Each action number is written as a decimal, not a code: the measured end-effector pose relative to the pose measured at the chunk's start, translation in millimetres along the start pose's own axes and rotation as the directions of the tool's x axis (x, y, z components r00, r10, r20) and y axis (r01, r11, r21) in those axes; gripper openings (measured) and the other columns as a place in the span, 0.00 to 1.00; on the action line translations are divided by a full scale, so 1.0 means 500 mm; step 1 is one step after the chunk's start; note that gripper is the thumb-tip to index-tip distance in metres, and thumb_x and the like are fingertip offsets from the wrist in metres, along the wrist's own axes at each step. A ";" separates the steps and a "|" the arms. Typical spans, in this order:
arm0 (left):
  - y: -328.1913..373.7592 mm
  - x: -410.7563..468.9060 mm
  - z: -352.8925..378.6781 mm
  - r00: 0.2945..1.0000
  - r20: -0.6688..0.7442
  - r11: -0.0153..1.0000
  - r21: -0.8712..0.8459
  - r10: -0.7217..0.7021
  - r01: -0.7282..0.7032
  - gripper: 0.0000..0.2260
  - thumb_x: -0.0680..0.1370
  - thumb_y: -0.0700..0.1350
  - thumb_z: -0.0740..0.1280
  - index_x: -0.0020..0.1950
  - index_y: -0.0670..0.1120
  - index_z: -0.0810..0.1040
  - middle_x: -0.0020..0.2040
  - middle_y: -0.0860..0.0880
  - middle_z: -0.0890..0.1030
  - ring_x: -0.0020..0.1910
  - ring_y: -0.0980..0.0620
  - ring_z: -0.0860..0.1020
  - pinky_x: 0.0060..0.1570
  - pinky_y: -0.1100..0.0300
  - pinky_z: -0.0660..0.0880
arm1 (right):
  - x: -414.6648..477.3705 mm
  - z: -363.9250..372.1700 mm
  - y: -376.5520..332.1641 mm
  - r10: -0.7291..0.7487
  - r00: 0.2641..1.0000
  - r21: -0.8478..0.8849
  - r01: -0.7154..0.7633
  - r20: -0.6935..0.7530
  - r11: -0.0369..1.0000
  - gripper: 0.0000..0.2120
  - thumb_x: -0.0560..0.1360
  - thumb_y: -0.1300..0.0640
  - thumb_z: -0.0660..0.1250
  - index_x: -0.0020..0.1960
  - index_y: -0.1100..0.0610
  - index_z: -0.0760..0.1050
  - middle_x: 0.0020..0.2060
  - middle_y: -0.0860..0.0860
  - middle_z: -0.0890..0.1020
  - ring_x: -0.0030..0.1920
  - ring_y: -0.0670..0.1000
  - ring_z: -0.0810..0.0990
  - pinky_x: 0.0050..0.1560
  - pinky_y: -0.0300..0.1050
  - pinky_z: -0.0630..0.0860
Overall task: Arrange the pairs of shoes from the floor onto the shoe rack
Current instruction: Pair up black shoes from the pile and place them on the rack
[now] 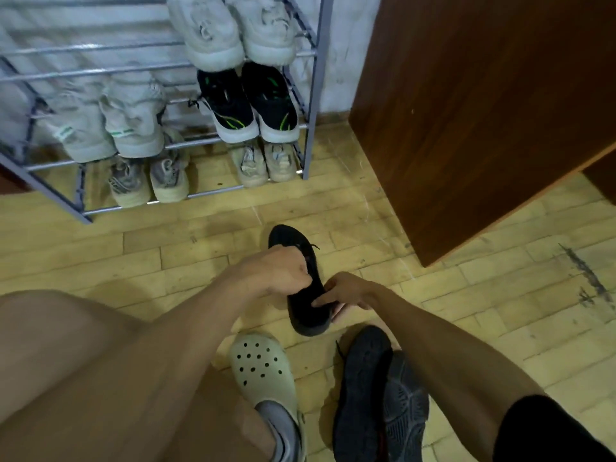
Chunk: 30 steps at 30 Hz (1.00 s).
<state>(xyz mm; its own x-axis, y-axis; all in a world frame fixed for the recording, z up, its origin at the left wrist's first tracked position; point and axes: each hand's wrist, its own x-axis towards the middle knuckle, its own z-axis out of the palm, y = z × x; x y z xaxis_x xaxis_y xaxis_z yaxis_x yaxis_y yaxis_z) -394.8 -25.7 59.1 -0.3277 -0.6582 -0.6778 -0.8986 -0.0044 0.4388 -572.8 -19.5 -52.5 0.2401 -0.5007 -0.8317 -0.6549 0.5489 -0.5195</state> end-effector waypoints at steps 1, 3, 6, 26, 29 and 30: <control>-0.003 -0.012 -0.010 0.999 -0.028 0.999 -0.039 -0.025 0.024 0.10 0.78 0.45 0.60 0.44 0.44 0.79 0.43 0.48 0.78 0.43 0.48 0.77 0.44 0.54 0.73 | -0.012 -0.010 -0.029 -0.043 0.999 -0.003 0.043 -0.017 0.999 0.19 0.71 0.57 0.74 0.57 0.67 0.78 0.47 0.58 0.84 0.43 0.54 0.84 0.42 0.45 0.84; -0.013 -0.041 -0.038 0.992 -0.103 0.995 -0.076 -0.077 0.069 0.13 0.77 0.41 0.59 0.49 0.37 0.81 0.39 0.47 0.79 0.41 0.47 0.78 0.40 0.54 0.74 | -0.043 -0.029 -0.095 -0.147 0.988 0.001 0.147 -0.046 0.989 0.19 0.71 0.58 0.74 0.59 0.66 0.77 0.49 0.58 0.83 0.43 0.53 0.84 0.39 0.43 0.83; -0.024 -0.104 -0.097 0.953 -0.257 0.983 -0.131 -0.162 0.132 0.11 0.77 0.40 0.58 0.50 0.36 0.77 0.33 0.48 0.70 0.37 0.48 0.71 0.29 0.59 0.66 | -0.104 -0.043 -0.215 -0.323 0.943 -0.008 0.324 -0.085 0.946 0.18 0.71 0.59 0.75 0.58 0.65 0.77 0.48 0.57 0.83 0.44 0.53 0.83 0.37 0.42 0.83; -0.276 -0.643 -0.205 0.516 -0.664 0.467 -0.748 -0.541 -0.472 0.17 0.77 0.33 0.60 0.65 0.39 0.73 0.59 0.39 0.79 0.54 0.39 0.79 0.42 0.49 0.79 | -0.452 0.338 -0.734 -0.740 0.670 -0.156 0.739 0.067 0.655 0.16 0.74 0.58 0.70 0.62 0.54 0.77 0.55 0.53 0.84 0.52 0.55 0.83 0.49 0.47 0.82; -0.346 -0.688 -0.148 0.512 -0.640 0.468 -0.768 -0.573 -0.437 0.16 0.78 0.33 0.58 0.66 0.38 0.73 0.58 0.41 0.79 0.54 0.40 0.78 0.47 0.47 0.78 | -0.437 0.449 -0.740 -0.704 0.706 -0.198 0.703 0.080 0.683 0.16 0.72 0.60 0.72 0.59 0.58 0.77 0.53 0.54 0.83 0.51 0.54 0.83 0.48 0.48 0.82; -0.370 -0.697 -0.127 0.518 -0.630 0.458 -0.776 -0.578 -0.433 0.16 0.79 0.33 0.58 0.66 0.39 0.72 0.57 0.42 0.78 0.54 0.40 0.78 0.50 0.46 0.78 | -0.429 0.485 -0.738 -0.690 0.719 -0.210 0.689 0.083 0.693 0.18 0.72 0.60 0.73 0.61 0.59 0.76 0.53 0.54 0.83 0.51 0.54 0.83 0.48 0.49 0.82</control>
<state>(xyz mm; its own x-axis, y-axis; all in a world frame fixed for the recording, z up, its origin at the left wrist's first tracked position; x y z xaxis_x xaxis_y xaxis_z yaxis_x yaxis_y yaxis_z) -95.8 156.9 251.8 0.5332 -0.8132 -0.2331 -0.0436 -0.3016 0.9524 -208.7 47.7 269.8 0.6841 -0.6829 -0.2564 -0.4394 -0.1052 -0.8921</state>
